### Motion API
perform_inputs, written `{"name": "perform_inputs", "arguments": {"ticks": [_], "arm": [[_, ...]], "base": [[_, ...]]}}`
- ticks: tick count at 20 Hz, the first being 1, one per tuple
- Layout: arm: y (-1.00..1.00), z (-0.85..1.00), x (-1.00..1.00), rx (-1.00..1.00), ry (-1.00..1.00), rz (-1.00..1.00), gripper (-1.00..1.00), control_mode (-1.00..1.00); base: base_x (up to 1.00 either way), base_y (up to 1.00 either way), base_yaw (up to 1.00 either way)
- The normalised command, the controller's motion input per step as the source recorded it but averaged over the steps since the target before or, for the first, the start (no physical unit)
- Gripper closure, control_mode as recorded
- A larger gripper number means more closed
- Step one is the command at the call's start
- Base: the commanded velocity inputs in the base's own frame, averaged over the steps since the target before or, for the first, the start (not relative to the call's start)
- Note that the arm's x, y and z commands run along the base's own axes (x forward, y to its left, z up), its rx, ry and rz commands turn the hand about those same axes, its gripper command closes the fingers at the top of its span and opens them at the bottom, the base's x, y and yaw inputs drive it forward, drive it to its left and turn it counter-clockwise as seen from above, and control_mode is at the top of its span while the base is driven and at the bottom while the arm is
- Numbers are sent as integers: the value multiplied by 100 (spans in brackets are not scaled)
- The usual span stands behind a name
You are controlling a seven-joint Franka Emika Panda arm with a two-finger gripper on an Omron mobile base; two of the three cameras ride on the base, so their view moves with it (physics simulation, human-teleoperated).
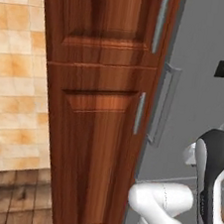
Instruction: Navigate to the electric kettle.
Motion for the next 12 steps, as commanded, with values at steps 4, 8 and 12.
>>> {"name": "perform_inputs", "arguments": {"ticks": [4, 8, 12], "arm": [[0, 0, 0, 0, 0, 0, -100, 100], [0, 0, 0, 0, 0, 0, -100, 100], [0, 0, 0, 0, 0, 0, -100, 100]], "base": [[-1, -100, -22], [10, -100, -16], [32, -100, -10]]}}
